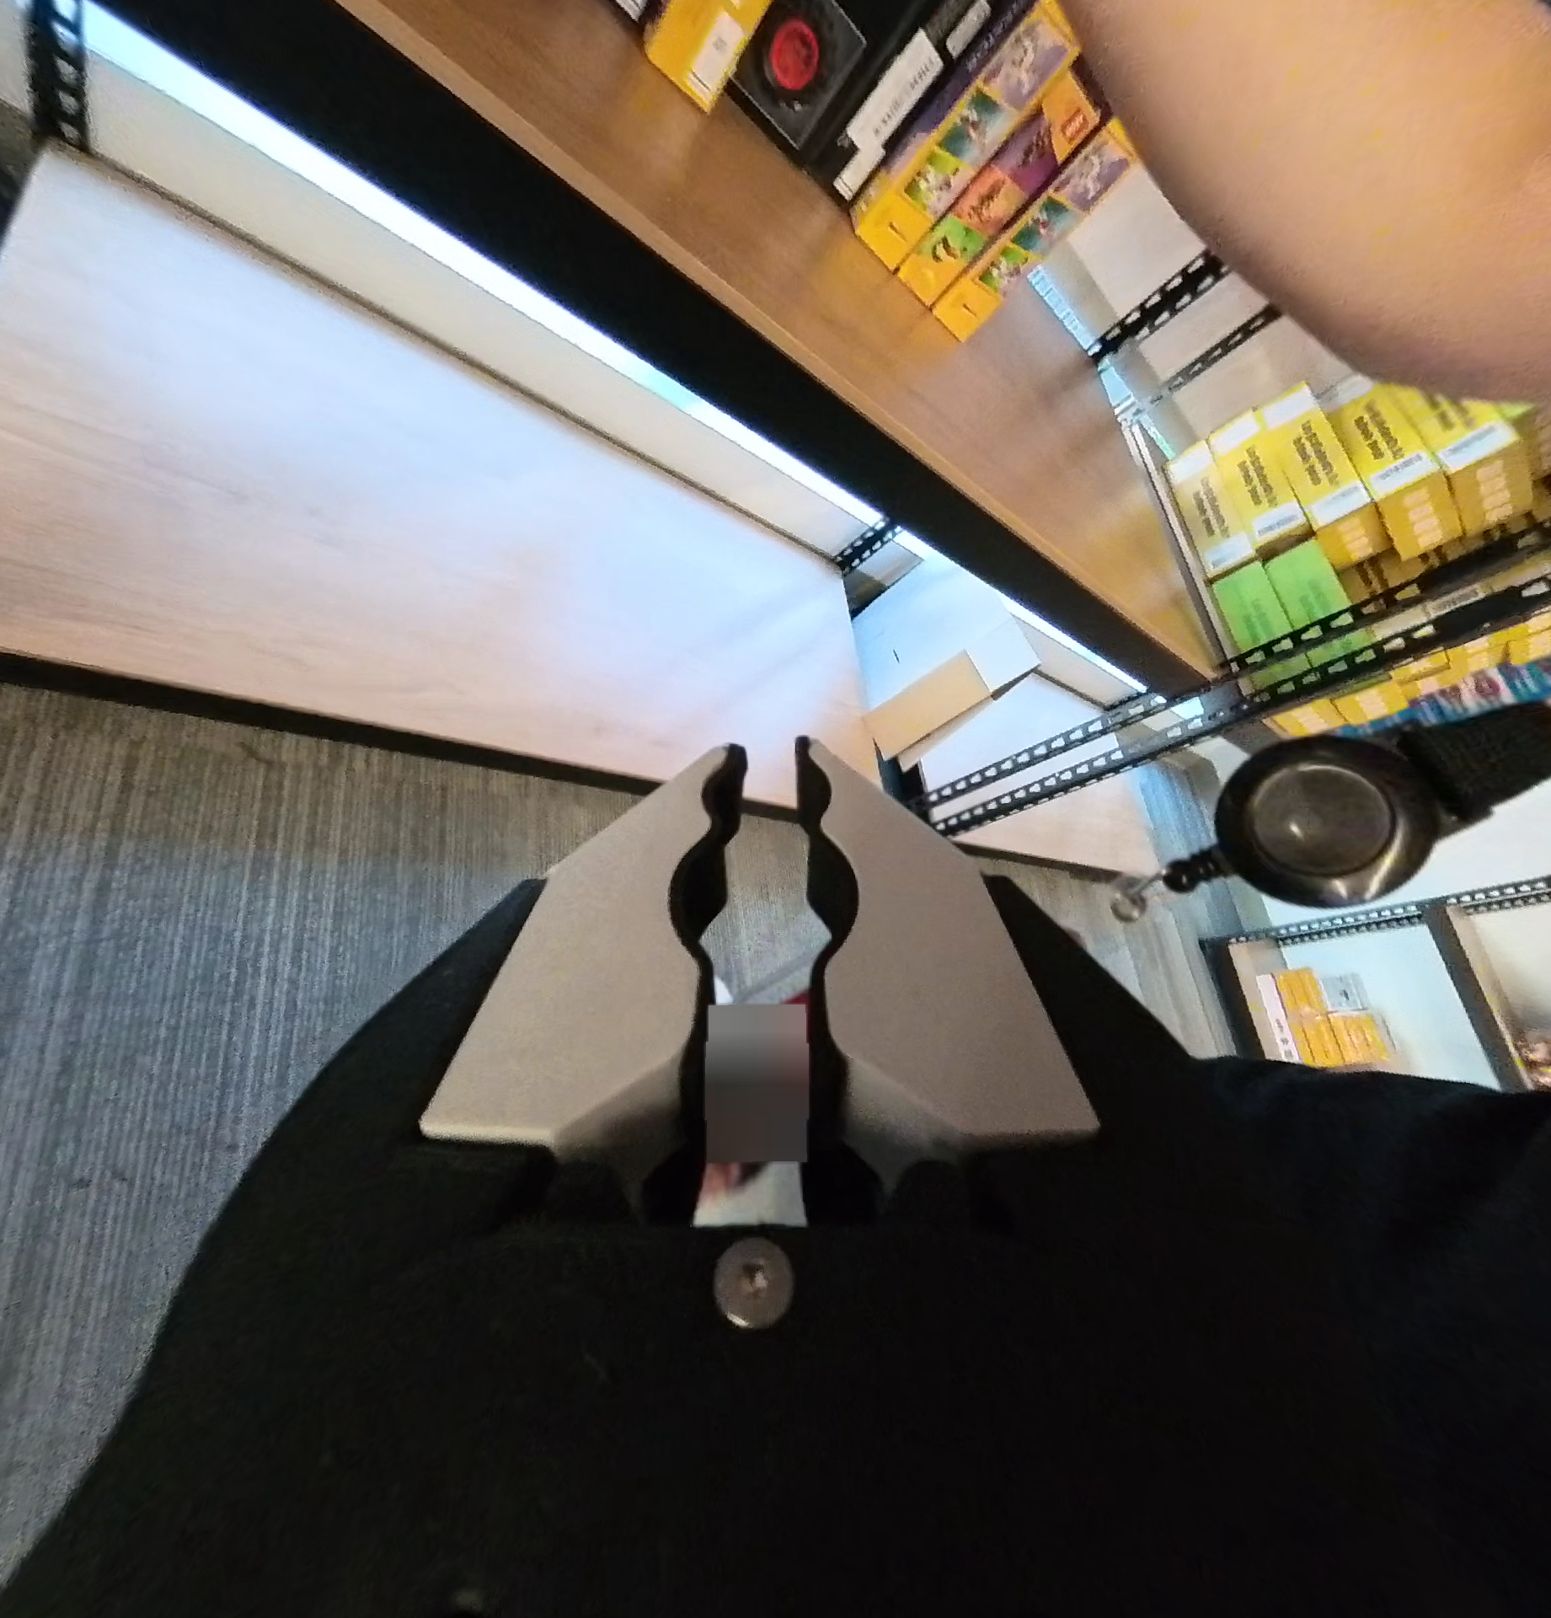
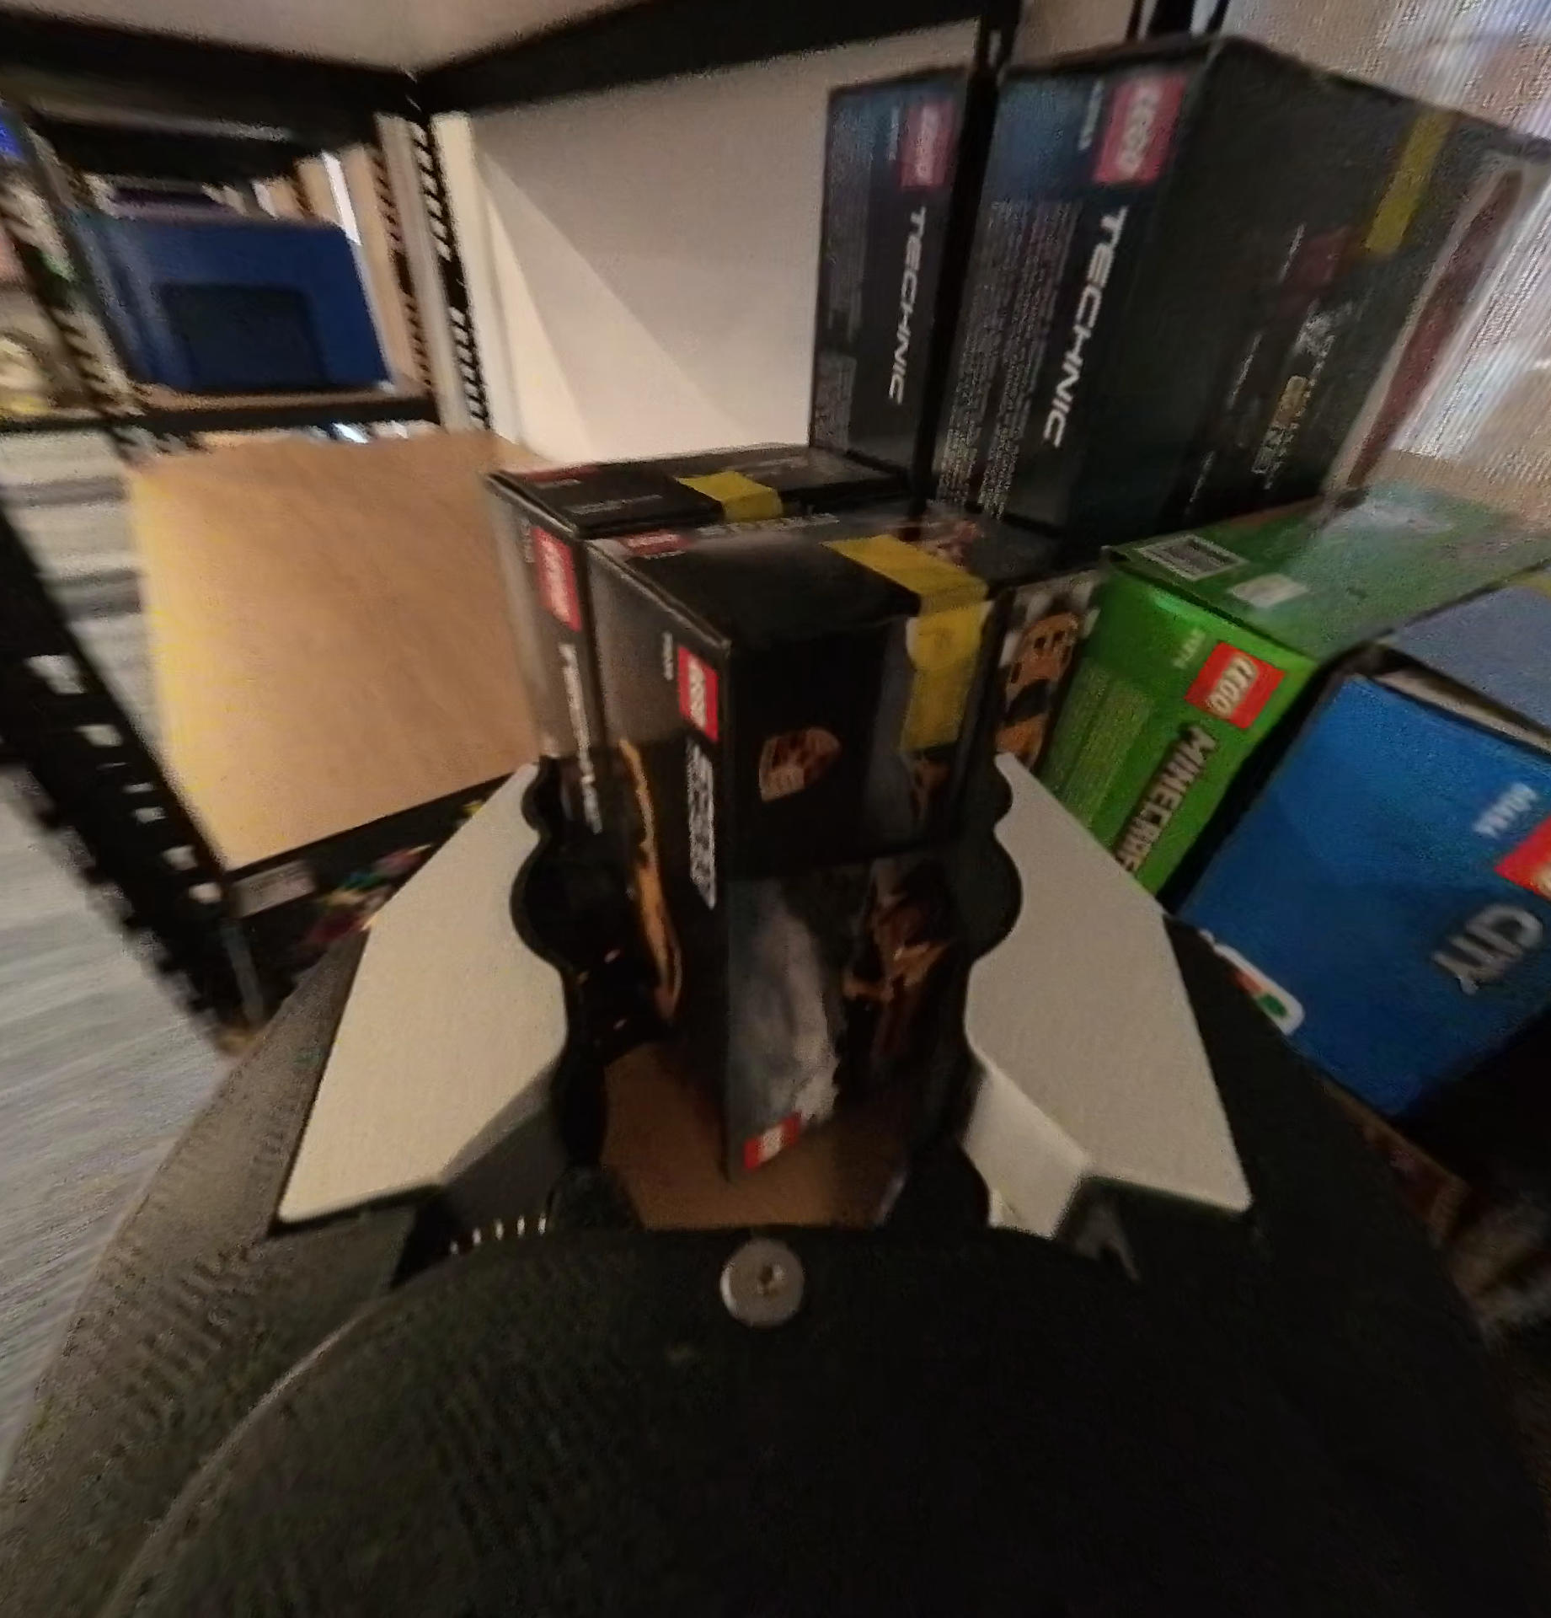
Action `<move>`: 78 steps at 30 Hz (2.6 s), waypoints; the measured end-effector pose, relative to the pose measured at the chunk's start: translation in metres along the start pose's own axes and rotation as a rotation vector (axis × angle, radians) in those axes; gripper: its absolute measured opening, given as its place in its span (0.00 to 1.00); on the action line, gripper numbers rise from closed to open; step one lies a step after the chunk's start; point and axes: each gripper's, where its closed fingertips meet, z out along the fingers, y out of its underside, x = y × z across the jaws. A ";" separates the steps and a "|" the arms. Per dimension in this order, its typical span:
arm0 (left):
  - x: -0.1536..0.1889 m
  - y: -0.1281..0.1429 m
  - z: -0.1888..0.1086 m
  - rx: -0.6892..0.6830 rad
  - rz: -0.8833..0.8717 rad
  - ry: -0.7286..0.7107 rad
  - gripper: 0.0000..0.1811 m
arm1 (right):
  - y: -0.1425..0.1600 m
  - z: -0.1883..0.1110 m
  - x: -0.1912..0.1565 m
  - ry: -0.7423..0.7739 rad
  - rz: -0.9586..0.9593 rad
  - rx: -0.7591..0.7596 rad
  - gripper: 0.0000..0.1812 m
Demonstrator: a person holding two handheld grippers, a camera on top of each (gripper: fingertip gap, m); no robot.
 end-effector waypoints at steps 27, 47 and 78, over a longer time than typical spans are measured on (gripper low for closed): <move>-0.025 -0.018 -0.036 -0.012 0.033 0.058 0.05 | -0.001 0.057 -0.004 0.428 0.002 -0.049 0.69; -0.038 -0.016 -0.068 0.014 0.000 0.061 0.05 | 0.044 0.046 0.005 0.492 0.101 -0.127 0.65; 0.042 -0.036 0.070 -0.150 0.173 0.141 0.06 | 0.112 -0.470 0.194 0.605 0.149 -0.254 0.64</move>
